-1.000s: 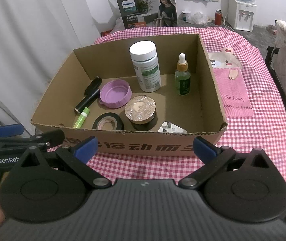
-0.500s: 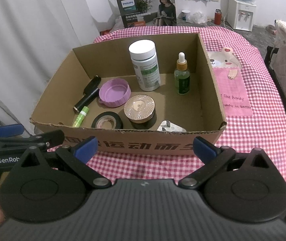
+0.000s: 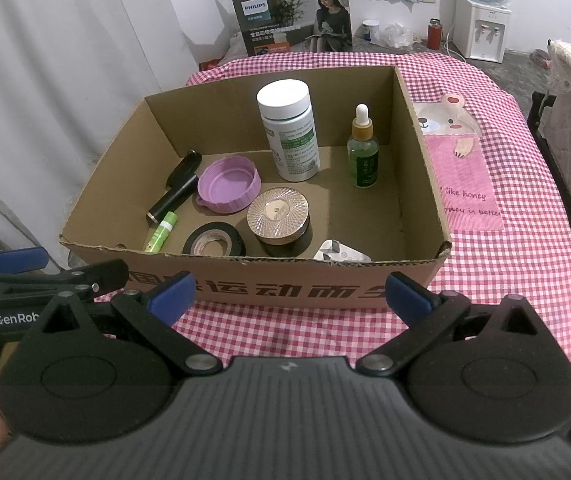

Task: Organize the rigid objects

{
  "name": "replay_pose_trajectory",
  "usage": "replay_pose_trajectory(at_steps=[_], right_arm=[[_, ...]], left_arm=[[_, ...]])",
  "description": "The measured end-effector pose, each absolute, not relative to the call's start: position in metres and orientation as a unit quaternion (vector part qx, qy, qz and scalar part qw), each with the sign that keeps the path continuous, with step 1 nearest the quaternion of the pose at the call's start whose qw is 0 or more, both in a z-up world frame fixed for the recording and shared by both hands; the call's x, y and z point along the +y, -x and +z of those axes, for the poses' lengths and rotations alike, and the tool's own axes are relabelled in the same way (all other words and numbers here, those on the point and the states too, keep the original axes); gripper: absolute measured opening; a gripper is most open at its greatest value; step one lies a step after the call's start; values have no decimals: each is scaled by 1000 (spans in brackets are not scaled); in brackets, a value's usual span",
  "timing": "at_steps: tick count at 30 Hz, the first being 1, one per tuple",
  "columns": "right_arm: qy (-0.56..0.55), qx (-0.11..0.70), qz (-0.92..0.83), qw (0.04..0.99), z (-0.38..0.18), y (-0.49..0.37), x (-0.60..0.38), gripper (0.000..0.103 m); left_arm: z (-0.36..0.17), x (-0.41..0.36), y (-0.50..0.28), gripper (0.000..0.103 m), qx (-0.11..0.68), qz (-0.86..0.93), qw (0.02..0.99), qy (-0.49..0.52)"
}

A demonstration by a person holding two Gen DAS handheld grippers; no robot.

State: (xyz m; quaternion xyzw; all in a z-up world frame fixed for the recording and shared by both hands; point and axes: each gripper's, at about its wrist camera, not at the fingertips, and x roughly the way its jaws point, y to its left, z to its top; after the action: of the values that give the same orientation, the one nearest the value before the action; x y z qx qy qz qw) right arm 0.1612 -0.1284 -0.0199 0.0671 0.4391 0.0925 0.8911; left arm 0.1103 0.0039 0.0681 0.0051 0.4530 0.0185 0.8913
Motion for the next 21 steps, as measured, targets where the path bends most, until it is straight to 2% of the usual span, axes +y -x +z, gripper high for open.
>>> replay_pose_trajectory(at_steps=[21], right_arm=[[-67,439,92,891,-19,-160,-128,102]], left_arm=[[69,2,-109,100,452,20,892,-7]])
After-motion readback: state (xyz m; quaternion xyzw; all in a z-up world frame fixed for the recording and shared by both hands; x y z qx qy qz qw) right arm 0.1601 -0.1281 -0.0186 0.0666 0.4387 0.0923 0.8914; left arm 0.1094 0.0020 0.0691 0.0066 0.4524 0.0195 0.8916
